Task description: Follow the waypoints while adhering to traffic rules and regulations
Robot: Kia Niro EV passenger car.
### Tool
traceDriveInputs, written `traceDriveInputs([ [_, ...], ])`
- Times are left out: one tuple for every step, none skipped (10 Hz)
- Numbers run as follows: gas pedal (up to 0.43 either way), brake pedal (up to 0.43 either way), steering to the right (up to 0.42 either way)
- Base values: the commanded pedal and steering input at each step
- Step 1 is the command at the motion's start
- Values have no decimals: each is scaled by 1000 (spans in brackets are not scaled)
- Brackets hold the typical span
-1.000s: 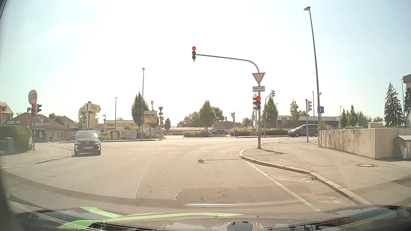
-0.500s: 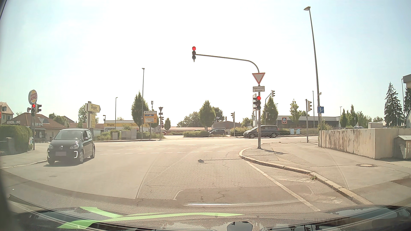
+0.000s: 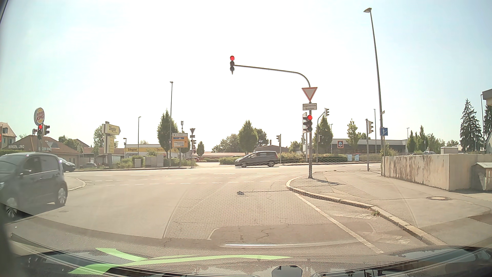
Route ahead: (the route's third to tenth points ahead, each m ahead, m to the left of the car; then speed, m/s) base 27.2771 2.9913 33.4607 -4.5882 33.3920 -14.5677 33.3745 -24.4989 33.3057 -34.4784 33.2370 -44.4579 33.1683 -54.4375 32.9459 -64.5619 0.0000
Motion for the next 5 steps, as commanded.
traceDriveInputs([
  [0, 305, -18],
  [0, 305, -18],
  [0, 311, -18],
  [0, 311, -18],
  [0, 305, -18],
])
